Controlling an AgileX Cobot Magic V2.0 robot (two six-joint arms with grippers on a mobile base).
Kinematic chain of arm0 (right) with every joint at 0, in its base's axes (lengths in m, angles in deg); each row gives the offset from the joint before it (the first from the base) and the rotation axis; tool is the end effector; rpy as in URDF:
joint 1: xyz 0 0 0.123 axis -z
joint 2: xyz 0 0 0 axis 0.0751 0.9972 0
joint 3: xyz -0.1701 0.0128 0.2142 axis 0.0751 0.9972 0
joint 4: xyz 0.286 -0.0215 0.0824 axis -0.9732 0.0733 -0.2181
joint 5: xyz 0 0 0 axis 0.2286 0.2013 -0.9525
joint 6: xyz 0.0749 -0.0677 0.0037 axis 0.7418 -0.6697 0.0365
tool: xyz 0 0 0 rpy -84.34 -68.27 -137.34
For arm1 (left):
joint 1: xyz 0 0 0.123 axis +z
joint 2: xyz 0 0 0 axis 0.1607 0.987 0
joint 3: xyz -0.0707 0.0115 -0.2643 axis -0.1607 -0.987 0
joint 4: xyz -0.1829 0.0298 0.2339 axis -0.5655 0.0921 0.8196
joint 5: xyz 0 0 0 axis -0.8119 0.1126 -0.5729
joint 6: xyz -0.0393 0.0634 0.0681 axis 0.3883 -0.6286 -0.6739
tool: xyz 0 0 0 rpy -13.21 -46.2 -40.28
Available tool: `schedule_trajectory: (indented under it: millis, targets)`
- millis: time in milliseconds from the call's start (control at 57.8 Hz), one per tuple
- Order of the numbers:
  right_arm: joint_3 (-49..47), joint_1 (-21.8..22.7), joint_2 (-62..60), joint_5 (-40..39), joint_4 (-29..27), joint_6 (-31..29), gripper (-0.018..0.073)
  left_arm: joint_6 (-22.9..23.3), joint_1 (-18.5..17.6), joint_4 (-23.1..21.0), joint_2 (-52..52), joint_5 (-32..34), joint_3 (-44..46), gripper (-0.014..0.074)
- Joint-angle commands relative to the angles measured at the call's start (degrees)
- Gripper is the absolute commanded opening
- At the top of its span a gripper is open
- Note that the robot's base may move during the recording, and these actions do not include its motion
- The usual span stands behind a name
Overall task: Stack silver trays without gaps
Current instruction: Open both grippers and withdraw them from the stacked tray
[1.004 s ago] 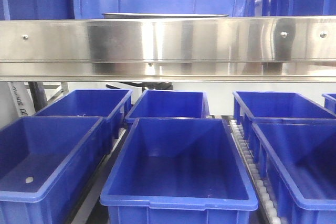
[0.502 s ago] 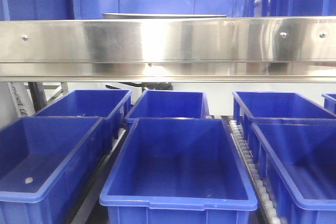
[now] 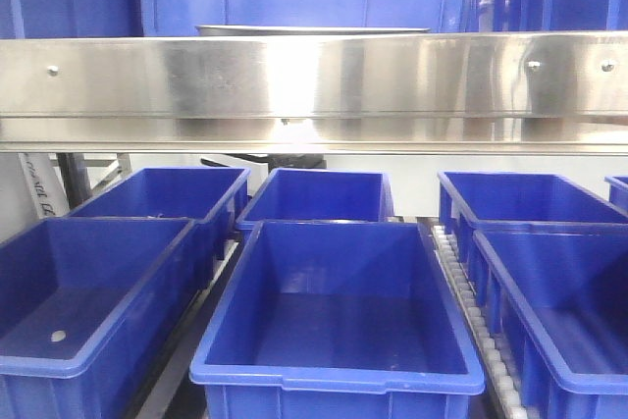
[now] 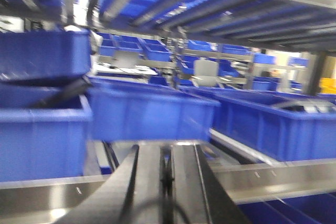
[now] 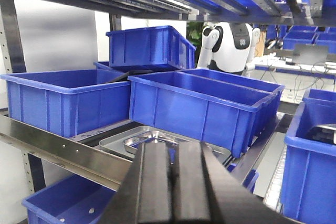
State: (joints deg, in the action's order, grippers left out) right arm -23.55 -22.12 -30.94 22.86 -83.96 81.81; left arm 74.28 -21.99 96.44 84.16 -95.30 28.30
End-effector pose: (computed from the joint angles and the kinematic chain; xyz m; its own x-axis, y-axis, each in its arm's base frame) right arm -0.0572 -0.0077 0.5100 0.0993 0.0126 -0.9950 -0.3978 0.9171 -0.0281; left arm -0.0634 0.0521 0.4657 0.0629 -0.1888 -0.9800 0.4292 0.8916 -0.1442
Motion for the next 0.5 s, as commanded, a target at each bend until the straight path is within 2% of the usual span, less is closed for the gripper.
schedule_trajectory:
  millis: [0,52,121,242,311,485]
  targets:
    - [2.93,-0.16,-3.51,-0.83,0.91,-0.48,-0.0080,-0.14,0.25,-1.90,-1.22,-3.06,-4.64,-0.0002]
    - [5.51,-0.16,-5.98,-1.20,0.91,-0.48,-0.0080,-0.14,0.25,-2.22,-1.22,-7.33,-6.37,-0.0002]
    - [9.61,-0.16,-9.50,-2.29,0.80,-0.48,-0.0080,-0.14,0.53,-3.08,-0.59,-7.35,-9.28,-0.0002]
    - [18.34,-0.16,-12.42,-5.36,1.24,-0.48,-0.0080,-0.14,1.12,-3.29,-0.92,-0.84,-14.73,-0.0002]
    - [21.92,-0.33,-12.42,-4.51,1.33,-0.48,-0.0080,-0.14,1.37,-3.16,-0.84,4.48,-17.69,-0.0002]
    - [31.97,-0.33,-12.42,-15.50,1.33,-0.48,-0.0080,-0.14,1.37,-1.16,-0.84,13.95,-24.83,-0.0002]
